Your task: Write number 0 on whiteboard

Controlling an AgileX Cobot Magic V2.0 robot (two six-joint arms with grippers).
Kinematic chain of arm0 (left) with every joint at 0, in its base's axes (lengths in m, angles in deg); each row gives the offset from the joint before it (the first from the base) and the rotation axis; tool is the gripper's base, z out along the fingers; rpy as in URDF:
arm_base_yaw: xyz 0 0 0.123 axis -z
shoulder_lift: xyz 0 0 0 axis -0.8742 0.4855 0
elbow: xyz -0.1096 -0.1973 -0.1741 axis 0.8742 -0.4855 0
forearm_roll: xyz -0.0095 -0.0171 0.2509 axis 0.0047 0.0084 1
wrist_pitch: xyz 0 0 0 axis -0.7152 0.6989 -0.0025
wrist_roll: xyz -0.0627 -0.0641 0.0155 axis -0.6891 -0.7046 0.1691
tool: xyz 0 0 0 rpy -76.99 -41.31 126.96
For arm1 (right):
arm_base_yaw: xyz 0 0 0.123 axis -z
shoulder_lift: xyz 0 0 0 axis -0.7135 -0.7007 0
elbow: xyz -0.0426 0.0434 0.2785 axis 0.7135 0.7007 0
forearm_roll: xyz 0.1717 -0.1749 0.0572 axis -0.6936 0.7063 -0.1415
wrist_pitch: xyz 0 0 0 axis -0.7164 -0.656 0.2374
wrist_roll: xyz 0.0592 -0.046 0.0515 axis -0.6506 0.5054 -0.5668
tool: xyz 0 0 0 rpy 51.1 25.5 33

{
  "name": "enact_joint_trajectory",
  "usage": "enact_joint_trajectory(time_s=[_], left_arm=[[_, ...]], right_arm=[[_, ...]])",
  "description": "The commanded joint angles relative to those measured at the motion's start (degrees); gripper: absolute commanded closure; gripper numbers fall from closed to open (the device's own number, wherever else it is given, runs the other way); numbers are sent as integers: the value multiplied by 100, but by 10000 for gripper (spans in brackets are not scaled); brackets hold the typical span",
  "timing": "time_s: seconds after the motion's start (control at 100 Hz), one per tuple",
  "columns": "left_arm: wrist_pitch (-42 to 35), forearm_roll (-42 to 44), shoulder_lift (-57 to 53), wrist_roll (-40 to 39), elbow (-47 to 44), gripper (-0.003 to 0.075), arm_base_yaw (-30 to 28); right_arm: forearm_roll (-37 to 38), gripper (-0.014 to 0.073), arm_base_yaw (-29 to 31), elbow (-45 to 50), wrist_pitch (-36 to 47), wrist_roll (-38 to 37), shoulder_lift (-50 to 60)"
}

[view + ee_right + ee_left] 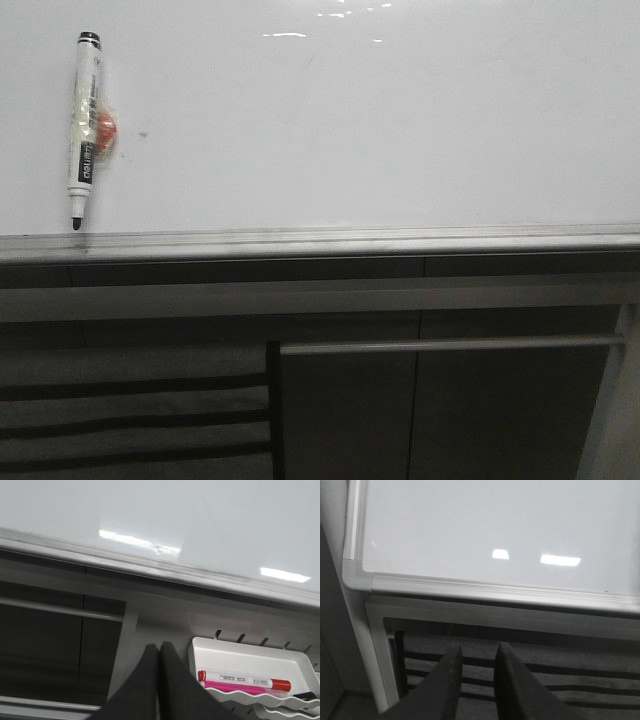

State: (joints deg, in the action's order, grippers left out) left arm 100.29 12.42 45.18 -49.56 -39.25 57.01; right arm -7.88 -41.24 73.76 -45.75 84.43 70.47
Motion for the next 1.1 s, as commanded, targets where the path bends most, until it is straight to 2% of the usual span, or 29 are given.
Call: enact_joint_trajectory(time_s=[0.0, 0.69, 0.79, 0.88, 1.01, 1.09], left_arm=[[-248, 33, -158, -56, -180, 586, -6], [-258, 44, -158, -56, -180, 586, -6], [-363, 750, -158, -56, -180, 586, -6], [-363, 920, -158, -56, -180, 586, -6], [-451, 968, -158, -56, -180, 586, -6], [-867, 1042, -158, -56, -180, 586, -19]], right_arm=[[47, 663, 34, 62, 53, -15, 103], [47, 663, 34, 62, 53, -15, 103], [170, 663, 34, 62, 120, -15, 103], [240, 663, 34, 62, 508, -15, 103], [240, 663, 34, 62, 1500, -15, 103], [240, 663, 34, 62, 2146, -15, 103]])
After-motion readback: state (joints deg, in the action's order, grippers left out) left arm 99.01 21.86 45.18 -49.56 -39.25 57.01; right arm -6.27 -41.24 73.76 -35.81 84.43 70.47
